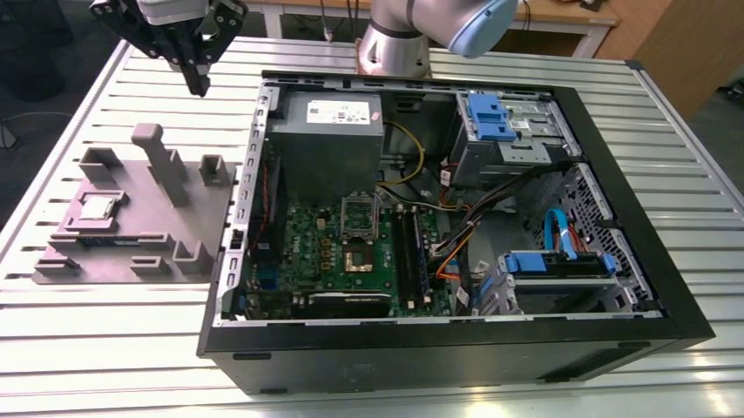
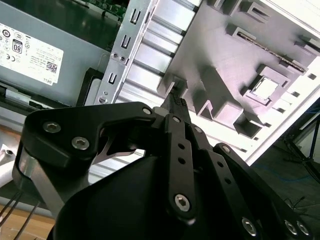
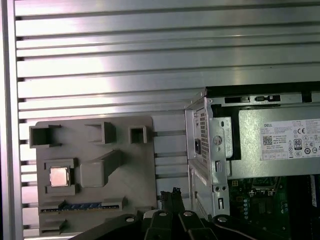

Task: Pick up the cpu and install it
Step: 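Reach for the cpu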

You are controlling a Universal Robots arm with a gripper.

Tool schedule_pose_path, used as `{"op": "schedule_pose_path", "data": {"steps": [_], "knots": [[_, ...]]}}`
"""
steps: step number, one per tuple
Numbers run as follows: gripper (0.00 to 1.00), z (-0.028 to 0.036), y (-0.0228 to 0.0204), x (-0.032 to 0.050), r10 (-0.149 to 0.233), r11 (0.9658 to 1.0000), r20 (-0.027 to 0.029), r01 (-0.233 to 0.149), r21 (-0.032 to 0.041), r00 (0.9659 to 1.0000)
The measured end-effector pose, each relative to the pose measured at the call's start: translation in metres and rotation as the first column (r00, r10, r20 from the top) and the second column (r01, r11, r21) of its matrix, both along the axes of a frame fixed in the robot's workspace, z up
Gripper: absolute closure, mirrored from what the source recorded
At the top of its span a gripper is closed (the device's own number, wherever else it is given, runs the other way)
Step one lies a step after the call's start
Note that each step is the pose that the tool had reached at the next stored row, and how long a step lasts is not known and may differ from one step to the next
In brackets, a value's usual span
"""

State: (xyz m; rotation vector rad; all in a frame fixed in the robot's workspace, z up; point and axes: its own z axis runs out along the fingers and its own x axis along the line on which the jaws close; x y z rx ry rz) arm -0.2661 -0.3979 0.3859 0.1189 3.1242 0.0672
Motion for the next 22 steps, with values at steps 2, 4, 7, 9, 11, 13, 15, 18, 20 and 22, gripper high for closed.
{"op": "schedule_pose_path", "data": {"steps": [2,4,7,9,11,13,15,18,20,22], "knots": [[0.9,-0.0002,0.0,-0.002,0.0,1.0,-0.0012,0.0,0.0,1.0],[0.9,-0.0004,0.0,-0.0035,0.0,1.0,-0.0023,0.0,0.0,1.0],[0.9,-0.0006,0.0,-0.0056,0.0,1.0,-0.0042,0.0,0.0,1.0],[0.9,-0.0007,0.0,-0.0081,0.0,1.0,-0.0051,0.0,0.0,1.0],[0.9,-0.0009,0.0,-0.0105,0.0,1.0,-0.006,0.0,-0.0001,1.0],[0.9,-0.0012,0.0,-0.0135,0.0,1.0,-0.0069,0.0,0.0,1.0],[0.9,-0.0015,0.0,-0.0168,0.0,1.0,-0.0082,0.0,0.0,1.0],[0.9,-0.0018,0.0,-0.0216,0.0,1.0,-0.0096,0.0,0.0,1.0],[0.9,-0.002,0.0,-0.0246,0.0,1.0,-0.0101,0.0,0.0,0.9999],[0.9,-0.0023,0.0,-0.0274,0.0,1.0,-0.0111,0.0,0.0,0.9999]]}}
